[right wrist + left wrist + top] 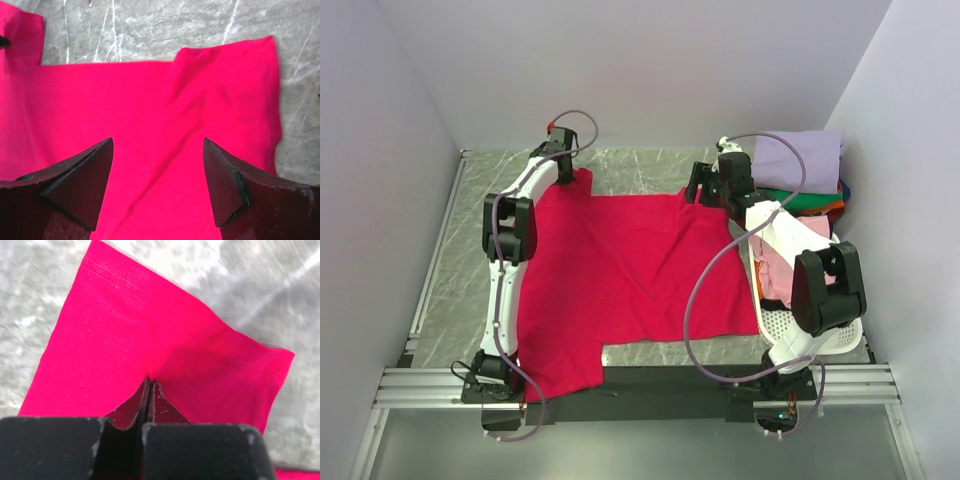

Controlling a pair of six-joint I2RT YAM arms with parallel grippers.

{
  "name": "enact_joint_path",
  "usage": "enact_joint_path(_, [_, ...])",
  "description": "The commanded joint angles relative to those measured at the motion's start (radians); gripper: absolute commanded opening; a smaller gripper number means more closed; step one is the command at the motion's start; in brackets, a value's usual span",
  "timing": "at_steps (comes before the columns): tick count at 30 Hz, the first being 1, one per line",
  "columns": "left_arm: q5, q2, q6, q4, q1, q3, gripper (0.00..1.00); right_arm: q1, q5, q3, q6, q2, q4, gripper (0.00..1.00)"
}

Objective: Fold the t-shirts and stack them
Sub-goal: Flatten the tshirt out

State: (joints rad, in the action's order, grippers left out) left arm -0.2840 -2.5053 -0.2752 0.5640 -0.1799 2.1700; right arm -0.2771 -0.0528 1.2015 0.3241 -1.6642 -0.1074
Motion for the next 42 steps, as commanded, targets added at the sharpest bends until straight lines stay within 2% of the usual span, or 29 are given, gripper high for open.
enact_joint_path(1, [0.022,-0.066,0.008,0.066,0.048,0.072,0.0,-0.007,0.007,-0.016,-0.005,0.049,0.028,0.78])
enact_joint_path(10, [0.075,-0.107,0.019,0.039,0.1,0.155,0.0,-0.008,0.05,0.079,-0.002,-0.086,-0.018,0.78])
enact_joint_path(20, [0.134,-0.121,0.05,-0.041,0.106,0.214,0.0,-0.007,0.062,0.257,0.003,-0.255,-0.071,0.78])
enact_joint_path(26, [0.178,-0.124,0.071,-0.087,0.106,0.235,0.0,-0.014,0.039,0.276,0.013,-0.285,-0.077,0.77])
enact_joint_path(38, [0.167,-0.13,0.068,-0.171,0.106,0.263,0.0,-0.028,0.048,0.26,0.001,-0.275,-0.106,0.77])
enact_joint_path(39, [0.167,-0.103,0.062,-0.183,0.106,0.236,0.03,-0.027,0.05,0.262,-0.003,-0.276,-0.112,0.77])
enact_joint_path(40, [0.167,-0.086,0.059,-0.191,0.106,0.216,0.16,-0.027,0.051,0.263,-0.005,-0.279,-0.123,0.77])
enact_joint_path(42, [0.167,-0.046,0.054,-0.21,0.1,0.177,0.26,-0.027,0.076,0.268,-0.011,-0.282,-0.133,0.77])
